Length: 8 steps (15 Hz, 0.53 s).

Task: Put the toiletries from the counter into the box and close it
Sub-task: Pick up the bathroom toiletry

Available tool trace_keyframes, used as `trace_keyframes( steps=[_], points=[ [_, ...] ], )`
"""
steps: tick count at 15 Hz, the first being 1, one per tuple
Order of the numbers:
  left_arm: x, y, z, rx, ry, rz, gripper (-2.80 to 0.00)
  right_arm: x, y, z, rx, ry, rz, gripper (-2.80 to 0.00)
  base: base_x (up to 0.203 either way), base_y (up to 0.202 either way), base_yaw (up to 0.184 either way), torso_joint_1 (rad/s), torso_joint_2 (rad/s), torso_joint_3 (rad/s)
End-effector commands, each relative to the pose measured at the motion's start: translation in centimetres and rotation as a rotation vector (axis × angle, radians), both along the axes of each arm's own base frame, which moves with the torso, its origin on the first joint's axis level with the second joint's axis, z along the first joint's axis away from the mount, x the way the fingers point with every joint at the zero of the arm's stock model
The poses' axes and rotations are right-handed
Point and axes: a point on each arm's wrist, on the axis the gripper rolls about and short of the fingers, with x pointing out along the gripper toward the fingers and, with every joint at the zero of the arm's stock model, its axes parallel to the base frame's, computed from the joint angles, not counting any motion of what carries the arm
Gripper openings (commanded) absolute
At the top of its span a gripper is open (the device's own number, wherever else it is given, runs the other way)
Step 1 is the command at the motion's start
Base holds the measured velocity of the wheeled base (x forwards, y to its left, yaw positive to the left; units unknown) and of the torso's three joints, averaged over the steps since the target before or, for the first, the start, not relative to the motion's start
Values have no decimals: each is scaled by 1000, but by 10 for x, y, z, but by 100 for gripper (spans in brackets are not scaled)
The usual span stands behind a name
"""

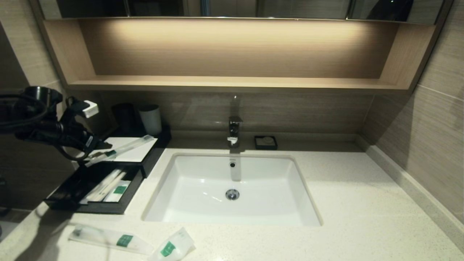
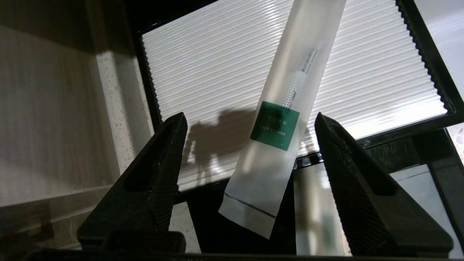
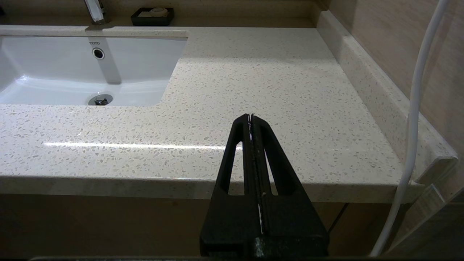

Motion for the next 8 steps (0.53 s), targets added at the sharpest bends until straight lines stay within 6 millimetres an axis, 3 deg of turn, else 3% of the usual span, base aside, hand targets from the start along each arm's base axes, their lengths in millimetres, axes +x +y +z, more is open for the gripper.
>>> trace_keyframes(
  steps=[1,8],
  points=[
    [2,8,-11,-26,11,-34,0,0,0,0,0,2,0,-280,0,0,0,0,0,0],
    [3,20,-12,-8,-19,-91,0,0,0,0,0,1,0,-280,0,0,0,0,0,0]
  ],
)
